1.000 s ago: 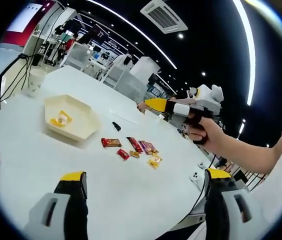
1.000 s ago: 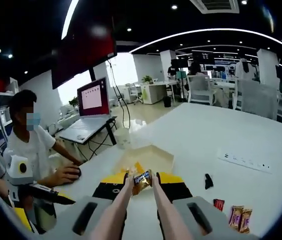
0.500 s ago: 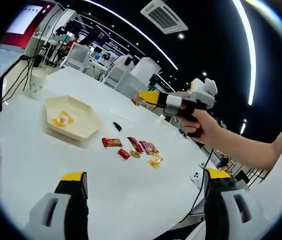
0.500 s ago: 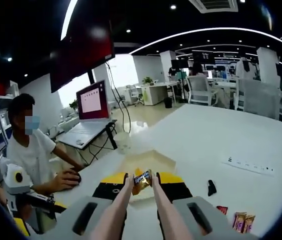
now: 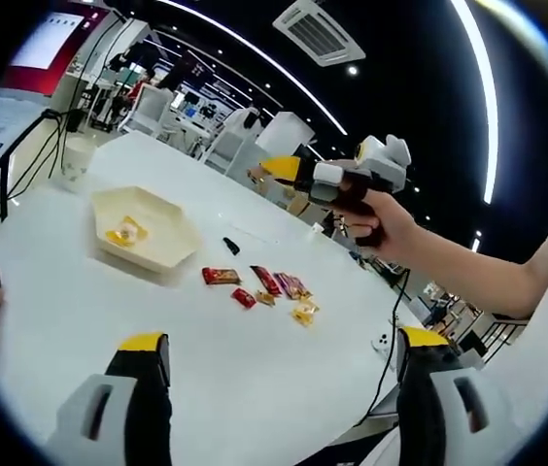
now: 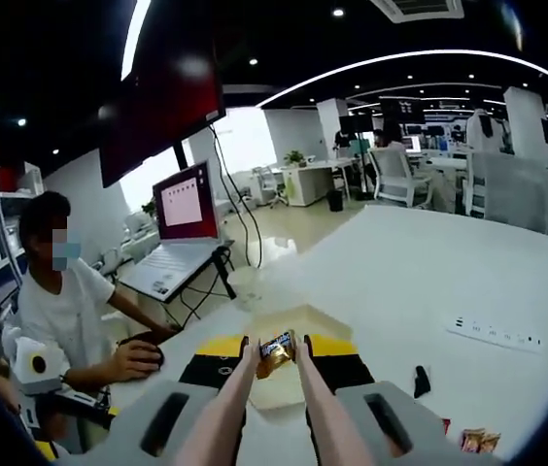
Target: Place the target food into the container with the food tongs after gripping and lifting it, then release it inside without dropping or visibly crushing the food.
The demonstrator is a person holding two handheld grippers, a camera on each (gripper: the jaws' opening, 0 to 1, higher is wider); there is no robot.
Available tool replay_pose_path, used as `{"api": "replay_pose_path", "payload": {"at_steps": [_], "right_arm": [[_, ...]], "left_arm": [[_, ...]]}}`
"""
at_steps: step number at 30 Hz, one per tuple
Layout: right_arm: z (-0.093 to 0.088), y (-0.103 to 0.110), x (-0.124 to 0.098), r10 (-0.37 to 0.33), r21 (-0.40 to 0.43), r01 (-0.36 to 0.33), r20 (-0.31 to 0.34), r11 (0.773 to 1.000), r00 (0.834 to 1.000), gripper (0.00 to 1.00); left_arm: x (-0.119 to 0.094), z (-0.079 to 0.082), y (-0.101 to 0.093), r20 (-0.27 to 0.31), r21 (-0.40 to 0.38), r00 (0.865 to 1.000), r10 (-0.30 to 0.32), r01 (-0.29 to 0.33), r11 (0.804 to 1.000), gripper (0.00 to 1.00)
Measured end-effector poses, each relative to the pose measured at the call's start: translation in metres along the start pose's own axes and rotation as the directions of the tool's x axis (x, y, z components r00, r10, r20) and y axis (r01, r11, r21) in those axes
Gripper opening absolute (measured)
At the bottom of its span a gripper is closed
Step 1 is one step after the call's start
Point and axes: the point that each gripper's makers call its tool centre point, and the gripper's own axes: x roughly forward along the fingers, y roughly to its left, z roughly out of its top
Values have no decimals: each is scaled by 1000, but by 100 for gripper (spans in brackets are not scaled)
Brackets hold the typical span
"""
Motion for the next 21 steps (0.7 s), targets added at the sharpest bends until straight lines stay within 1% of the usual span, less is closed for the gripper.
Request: {"api": "replay_pose_path", "payload": {"at_steps": [2,4,5,13,18,21], "right_arm": [[3,0,2,4,-6,-4,-3,1000,1000,22],[7,1,3,28,26,-28,1,999,1000,22],[7,0,4,26,28,-26,0,999,1000,22],[10,-3,13,18,-5,-19,-20,1000,1000,22],[9,-3,23,27,-39,-29,-43,999,999,22],[10,-3,27,28,-42,-30,-46,999,999,22]], "left_arm": [[0,0,1,0,-1,1000,1,-1,1000,98],[1,0,1,2,-4,1000,3,-3,1000,98],[1,0,2,4,-5,1000,4,-4,1000,97],[0,2,8,9,-9,1000,14,-14,1000,97],[-1,5,12,15,-13,1000,22,-21,1000,97],[-2,6,14,17,-16,1000,26,-25,1000,97]]}}
